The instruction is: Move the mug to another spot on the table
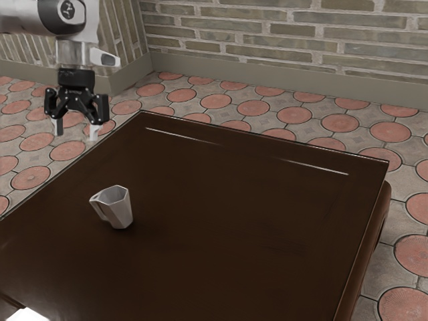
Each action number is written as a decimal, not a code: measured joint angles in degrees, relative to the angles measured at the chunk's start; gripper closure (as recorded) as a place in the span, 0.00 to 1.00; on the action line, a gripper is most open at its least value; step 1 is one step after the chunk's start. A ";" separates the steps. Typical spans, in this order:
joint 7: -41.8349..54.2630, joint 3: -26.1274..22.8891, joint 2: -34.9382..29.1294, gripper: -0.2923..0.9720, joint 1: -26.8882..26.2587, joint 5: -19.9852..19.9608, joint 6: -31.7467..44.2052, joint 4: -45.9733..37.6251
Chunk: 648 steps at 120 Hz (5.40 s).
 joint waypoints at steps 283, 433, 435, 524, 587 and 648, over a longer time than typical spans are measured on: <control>-90.96 13.33 8.52 0.23 -0.05 -17.77 71.33 -37.96; -81.89 12.96 7.85 0.80 -0.16 -28.59 67.81 -38.31; -81.76 12.96 7.83 0.80 -0.17 -29.19 67.16 -38.22; -81.08 4.36 15.23 0.82 -0.70 -36.34 53.94 -23.83; -76.12 1.30 15.64 0.84 -0.63 -43.62 62.14 -28.34; -71.17 4.14 17.00 0.36 -0.56 -39.00 66.72 -28.37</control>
